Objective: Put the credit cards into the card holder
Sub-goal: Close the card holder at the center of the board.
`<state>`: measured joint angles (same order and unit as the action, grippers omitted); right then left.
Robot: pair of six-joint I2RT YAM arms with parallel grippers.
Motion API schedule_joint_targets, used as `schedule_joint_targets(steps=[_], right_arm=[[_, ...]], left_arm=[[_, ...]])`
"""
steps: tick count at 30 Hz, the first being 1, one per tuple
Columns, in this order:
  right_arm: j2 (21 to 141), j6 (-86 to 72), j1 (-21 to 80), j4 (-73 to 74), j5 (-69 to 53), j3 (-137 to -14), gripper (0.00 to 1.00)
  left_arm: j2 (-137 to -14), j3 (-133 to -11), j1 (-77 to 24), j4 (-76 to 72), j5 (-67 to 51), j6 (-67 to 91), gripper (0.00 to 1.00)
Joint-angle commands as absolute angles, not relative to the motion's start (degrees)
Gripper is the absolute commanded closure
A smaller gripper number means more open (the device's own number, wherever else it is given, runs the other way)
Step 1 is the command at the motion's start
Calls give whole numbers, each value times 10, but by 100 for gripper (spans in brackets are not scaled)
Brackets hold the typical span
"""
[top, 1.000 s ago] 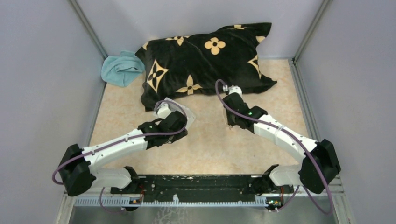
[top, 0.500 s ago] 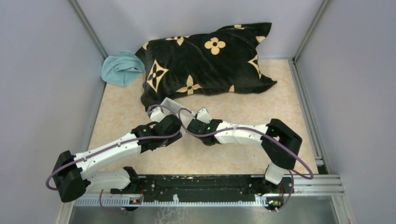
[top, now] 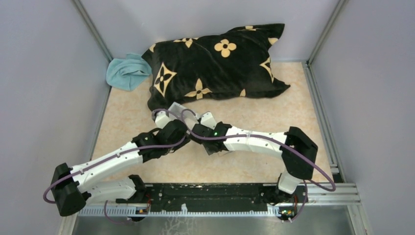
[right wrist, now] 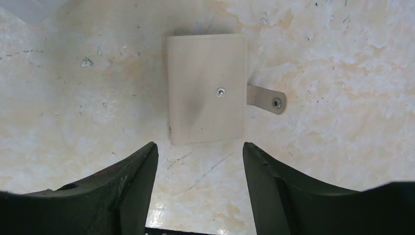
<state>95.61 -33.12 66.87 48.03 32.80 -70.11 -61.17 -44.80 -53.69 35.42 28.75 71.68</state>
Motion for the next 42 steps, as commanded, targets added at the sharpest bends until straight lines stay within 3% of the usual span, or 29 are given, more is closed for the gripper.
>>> schedule_joint_targets(steps=[1,7,14,42], right_arm=[[858,-350,652,448,320,-698,36],[785,-341,557,372,263,-589,41],[791,-314,494,319,209,-553,46],[811,-292,420,265,142,-503,71]], left_arm=[[-651,-449,-539,334,266,675,54],[-712,-450,-546,239,219,609,57],[-794,-472,-548,185,186,573,57],[-950,-549,-548,151,169,563,57]])
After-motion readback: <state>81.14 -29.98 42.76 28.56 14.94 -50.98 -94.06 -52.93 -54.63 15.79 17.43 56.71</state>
